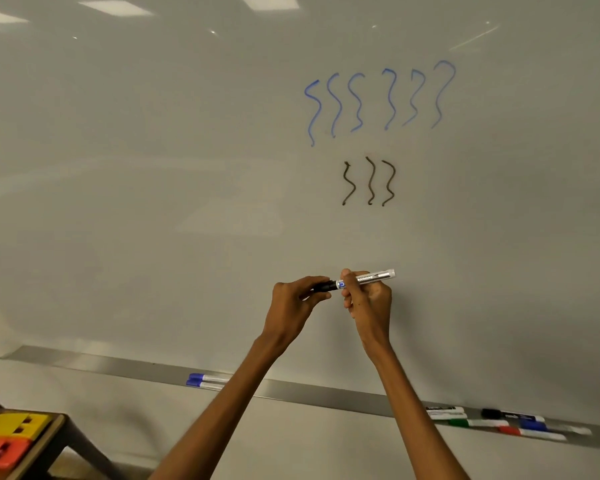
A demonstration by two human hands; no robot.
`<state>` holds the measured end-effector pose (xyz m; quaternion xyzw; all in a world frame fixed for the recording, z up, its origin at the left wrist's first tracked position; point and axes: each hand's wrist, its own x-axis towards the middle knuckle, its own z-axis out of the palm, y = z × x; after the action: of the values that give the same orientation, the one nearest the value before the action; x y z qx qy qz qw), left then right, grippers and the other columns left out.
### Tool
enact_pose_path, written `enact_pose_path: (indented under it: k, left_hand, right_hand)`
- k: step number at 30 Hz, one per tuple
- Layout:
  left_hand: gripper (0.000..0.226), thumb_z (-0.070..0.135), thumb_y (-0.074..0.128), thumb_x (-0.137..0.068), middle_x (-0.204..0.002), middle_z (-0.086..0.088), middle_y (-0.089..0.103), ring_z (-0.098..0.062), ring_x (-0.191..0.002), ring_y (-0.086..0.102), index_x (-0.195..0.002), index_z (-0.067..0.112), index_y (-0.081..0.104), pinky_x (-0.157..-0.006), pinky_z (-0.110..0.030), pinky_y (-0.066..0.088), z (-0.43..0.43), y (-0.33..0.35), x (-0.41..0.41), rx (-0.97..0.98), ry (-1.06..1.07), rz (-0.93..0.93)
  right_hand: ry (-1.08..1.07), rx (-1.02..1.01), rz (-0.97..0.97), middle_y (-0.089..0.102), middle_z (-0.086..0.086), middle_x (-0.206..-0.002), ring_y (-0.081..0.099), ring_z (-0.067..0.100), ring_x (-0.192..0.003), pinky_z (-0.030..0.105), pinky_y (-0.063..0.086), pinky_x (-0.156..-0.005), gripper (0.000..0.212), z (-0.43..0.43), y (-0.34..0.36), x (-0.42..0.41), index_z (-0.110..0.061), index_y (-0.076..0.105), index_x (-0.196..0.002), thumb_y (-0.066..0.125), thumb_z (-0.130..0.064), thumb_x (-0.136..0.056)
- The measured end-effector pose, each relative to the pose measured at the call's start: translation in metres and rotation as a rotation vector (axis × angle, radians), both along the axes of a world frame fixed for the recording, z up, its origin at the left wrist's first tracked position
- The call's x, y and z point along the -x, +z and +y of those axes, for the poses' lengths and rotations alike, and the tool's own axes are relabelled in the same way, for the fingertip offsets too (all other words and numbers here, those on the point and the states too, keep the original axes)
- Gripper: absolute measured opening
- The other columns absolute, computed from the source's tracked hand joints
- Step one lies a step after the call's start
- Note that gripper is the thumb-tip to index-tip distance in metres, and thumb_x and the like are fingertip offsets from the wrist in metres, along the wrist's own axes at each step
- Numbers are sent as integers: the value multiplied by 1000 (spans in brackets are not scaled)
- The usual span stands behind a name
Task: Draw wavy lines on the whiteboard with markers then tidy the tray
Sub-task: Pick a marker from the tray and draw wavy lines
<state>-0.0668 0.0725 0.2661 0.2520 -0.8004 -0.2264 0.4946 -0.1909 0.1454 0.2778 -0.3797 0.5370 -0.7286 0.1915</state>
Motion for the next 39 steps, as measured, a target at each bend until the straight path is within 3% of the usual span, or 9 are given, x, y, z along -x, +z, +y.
enact_pose_path:
  k: [9,15,23,26,28,31,34,36,39]
  left_hand:
    - [22,3,70,-86,-97,-2,76,-10,-88,71,-108,7,74,-82,-18,55,11,-3,10,54,-10,-13]
    - [25,0,68,-87,-101,-4,75,-18,-87,72,-111,7,73,-81,-24,57,22,-8,18,115,-12,-112]
    - [25,-2,66,-87,-98,-4,76,-21,-75,71,-110,6,72,-71,-3,41,34,-26,18,134,13,-208]
    - [21,5,69,-88,-93,-2,76,-13,-68,69,-108,8,73,-67,-14,50,34,-29,10,94,-12,-195]
    - [15,16,71,-88,-80,0,75,-4,-56,56,-101,11,76,-59,-10,41,32,-30,2,69,-35,-238]
    - [12,19,71,-87,-75,1,72,3,-57,51,-95,10,76,-59,-5,35,32,-37,-8,-21,-36,-293]
    - [13,21,75,-83,-78,4,73,-3,-61,57,-95,15,77,-60,-11,40,20,-50,-27,-158,-1,-341]
    - [13,22,78,-80,-77,8,73,-6,-62,60,-92,18,77,-61,-17,44,8,-60,-50,-206,50,-378]
    - [11,15,78,-80,-81,8,74,-2,-73,66,-91,16,76,-69,-10,42,-8,-69,-83,-244,107,-407]
  right_hand:
    - [-57,-32,-93,71,2,-63,69,22,-56,22,51,-46,18,11,-7,-1,-15,70,-80,64,-27,-91]
    - [-109,-57,-213,71,12,-66,69,25,-54,26,58,-53,28,15,-20,1,0,72,-86,64,-26,-92]
    - [-116,-68,-445,70,2,-58,69,19,-51,22,55,-50,22,25,-32,-8,-7,70,-77,66,-25,-90]
    - [-50,-91,-412,71,7,-62,70,21,-54,23,55,-51,23,31,-34,-7,-7,70,-75,67,-25,-89]
    - [12,-166,-335,71,10,-63,69,22,-53,23,55,-50,26,34,-39,-3,-5,71,-75,69,-28,-88]
    - [88,-300,-286,72,9,-67,70,22,-57,23,55,-49,31,32,-51,-1,-6,72,-81,67,-35,-88]
    - [159,-386,-299,74,7,-77,72,24,-64,25,55,-50,27,30,-67,-1,-13,72,-88,62,-39,-91]
    - [192,-382,-299,74,10,-83,71,24,-66,25,55,-52,21,28,-78,1,-11,71,-96,66,-31,-90]
    - [246,-422,-263,73,15,-91,70,23,-67,25,56,-55,19,18,-95,-9,-6,70,-103,70,-16,-87]
